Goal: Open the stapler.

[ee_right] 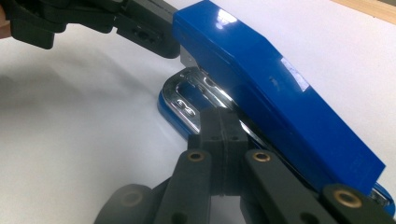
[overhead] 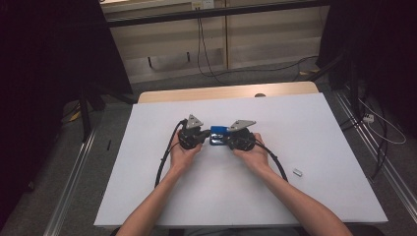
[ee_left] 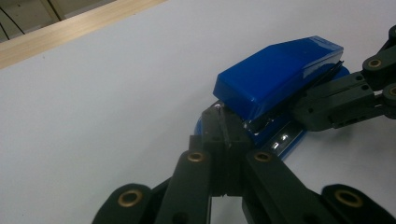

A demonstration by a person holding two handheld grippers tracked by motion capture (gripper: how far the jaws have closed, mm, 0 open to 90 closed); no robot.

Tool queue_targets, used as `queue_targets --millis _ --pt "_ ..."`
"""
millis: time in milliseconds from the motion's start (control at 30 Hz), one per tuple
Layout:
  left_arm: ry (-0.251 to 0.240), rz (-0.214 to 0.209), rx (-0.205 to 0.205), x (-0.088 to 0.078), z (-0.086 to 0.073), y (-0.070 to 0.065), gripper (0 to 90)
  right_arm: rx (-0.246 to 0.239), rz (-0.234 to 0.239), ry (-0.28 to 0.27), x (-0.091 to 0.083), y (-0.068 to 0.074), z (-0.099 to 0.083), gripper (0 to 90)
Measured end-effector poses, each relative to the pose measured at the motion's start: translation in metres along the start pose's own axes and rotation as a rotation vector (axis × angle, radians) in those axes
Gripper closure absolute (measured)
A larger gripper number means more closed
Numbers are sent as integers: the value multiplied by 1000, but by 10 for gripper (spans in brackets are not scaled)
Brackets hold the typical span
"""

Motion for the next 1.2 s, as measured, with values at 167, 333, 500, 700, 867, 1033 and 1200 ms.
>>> queue_targets --millis 167,333,500,700,867,1033,1200 --pt "4 -6 0 -1 0 0 900 2 1 -3 0 0 0 900" --pt "3 -9 -6 -2 -1 -1 900 15 6 -10 0 0 0 900" --pt "-11 -13 -28 -1 1 -1 900 7 5 -10 0 0 0 900" --pt "-18 -14 -33 -3 2 -1 900 13 8 -15 0 -1 -1 900" --pt "-28 -16 -41 -4 5 -2 900 28 20 -16 0 -1 0 900" --pt "-34 -16 -43 -4 6 -1 900 35 23 -15 0 -1 -1 900" --pt "-51 -22 -48 -5 9 -2 900 20 19 -15 0 0 -1 900"
Point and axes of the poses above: each handheld gripper's, and its own axes: x roughly forward along the jaws, z roughly out of its top, y roughly to its left, the point moved 10 cm from there along x, roughly forward along the jaws, and after that the axes turned 1 degree about x, right-handed, at the moved point
